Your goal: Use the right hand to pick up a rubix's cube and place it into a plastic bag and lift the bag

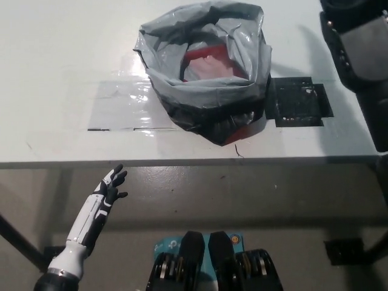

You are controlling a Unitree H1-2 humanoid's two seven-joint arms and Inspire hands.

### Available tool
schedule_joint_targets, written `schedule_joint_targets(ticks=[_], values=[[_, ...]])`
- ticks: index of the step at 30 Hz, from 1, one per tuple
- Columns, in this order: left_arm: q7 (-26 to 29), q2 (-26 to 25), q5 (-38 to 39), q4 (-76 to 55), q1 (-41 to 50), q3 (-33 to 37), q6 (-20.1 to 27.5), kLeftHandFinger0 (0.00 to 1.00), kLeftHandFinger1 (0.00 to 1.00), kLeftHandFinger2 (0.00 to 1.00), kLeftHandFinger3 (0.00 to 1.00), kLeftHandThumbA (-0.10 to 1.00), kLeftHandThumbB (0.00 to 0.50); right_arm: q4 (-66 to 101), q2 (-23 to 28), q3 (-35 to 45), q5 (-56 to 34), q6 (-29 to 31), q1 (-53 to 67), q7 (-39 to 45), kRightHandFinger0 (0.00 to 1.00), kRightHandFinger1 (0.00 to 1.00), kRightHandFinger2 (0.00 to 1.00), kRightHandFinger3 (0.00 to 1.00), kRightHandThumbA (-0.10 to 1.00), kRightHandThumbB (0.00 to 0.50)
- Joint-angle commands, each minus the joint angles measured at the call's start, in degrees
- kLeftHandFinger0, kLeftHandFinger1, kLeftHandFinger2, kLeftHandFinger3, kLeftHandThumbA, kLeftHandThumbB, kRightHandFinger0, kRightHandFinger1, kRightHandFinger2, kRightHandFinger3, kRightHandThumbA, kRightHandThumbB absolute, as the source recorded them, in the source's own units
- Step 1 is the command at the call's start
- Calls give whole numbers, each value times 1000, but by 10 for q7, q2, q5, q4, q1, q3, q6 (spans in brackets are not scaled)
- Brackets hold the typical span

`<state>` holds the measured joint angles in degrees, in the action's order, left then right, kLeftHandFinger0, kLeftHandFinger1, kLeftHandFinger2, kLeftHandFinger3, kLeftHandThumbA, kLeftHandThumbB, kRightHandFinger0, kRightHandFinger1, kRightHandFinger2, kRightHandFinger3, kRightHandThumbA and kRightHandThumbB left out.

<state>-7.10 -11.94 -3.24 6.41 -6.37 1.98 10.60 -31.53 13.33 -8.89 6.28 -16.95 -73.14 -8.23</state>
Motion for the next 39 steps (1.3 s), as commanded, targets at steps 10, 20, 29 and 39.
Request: schedule_joint_targets(ticks=[10, 20, 29, 39], values=[[15, -13, -11, 24, -114, -15, 10, 993, 1000, 1000, 1000, 1000, 487, 673, 182, 186, -54, -58, 166, 65, 1000, 1000, 1000, 1000, 1000, 449], [8, -23, -7, 13, -125, -17, 19, 1000, 1000, 1000, 1000, 1000, 373, 730, 65, 151, 50, 292, 504, -24, 1000, 1000, 1000, 1000, 1000, 415], [3, -20, -3, -40, -69, -16, 0, 1000, 1000, 1000, 1000, 1000, 289, 564, -5, 61, 169, 414, 662, -103, 1000, 1000, 1000, 1000, 1000, 265], [-4, -16, -3, -75, 31, -7, 0, 1000, 1000, 1000, 1000, 1000, 284, 339, -45, -3, 188, 409, 738, -128, 1000, 1000, 1000, 1000, 1000, 324]])
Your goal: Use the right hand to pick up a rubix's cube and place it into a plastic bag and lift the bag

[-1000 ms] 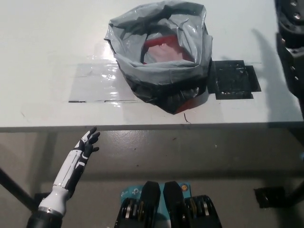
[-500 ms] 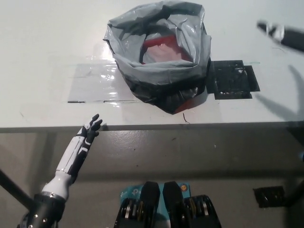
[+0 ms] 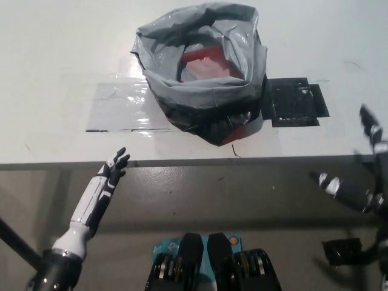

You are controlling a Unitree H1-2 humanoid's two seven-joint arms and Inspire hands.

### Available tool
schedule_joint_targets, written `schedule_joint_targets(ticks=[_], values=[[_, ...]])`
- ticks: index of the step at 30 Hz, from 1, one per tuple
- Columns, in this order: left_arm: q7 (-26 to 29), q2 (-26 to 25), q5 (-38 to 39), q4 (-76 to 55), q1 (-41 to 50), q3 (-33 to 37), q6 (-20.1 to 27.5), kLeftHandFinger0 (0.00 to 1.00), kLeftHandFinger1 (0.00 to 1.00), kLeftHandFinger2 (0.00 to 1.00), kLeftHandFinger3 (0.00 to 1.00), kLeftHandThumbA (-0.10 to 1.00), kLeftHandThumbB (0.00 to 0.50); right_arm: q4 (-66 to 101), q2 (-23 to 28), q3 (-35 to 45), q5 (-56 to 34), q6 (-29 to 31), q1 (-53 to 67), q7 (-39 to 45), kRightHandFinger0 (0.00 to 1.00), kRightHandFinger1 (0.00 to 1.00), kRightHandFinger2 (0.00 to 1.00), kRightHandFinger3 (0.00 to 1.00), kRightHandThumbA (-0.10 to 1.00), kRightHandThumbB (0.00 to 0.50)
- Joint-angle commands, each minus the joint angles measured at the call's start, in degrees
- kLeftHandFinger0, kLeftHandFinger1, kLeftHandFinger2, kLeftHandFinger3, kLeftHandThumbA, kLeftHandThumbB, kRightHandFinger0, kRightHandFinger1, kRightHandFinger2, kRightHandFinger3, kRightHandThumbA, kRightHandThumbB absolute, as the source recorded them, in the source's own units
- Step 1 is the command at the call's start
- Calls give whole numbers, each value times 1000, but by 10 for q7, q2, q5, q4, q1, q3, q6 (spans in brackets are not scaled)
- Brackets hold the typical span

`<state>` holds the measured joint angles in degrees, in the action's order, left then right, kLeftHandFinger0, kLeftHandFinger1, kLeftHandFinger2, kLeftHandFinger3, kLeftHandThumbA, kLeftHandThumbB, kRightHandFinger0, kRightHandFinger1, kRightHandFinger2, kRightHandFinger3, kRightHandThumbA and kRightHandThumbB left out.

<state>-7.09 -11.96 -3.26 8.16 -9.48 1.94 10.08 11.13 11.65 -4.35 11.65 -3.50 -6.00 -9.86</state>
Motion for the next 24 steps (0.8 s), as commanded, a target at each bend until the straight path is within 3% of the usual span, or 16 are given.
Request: schedule_joint_targets(ticks=[1, 5, 10, 24], values=[[-5, -17, -1, -95, 68, -7, 7, 1000, 1000, 1000, 1000, 1000, 278, -91, -30, -51, 131, 279, 73, -108, 1000, 1000, 1000, 1000, 1000, 325], [-6, -13, 3, -100, 88, -4, 10, 1000, 1000, 1000, 1000, 1000, 303, -97, -31, -54, 119, 290, 98, -97, 1000, 1000, 1000, 1000, 1000, 330], [-4, -6, -1, -104, 95, -1, 4, 1000, 1000, 1000, 1000, 1000, 301, -98, -24, -56, 109, 285, 108, -76, 1000, 1000, 1000, 1000, 1000, 275], [-2, -8, 2, -95, 101, -5, 13, 1000, 1000, 1000, 1000, 1000, 314, -117, -32, -56, 86, 274, 98, -44, 1000, 1000, 1000, 1000, 1000, 284]])
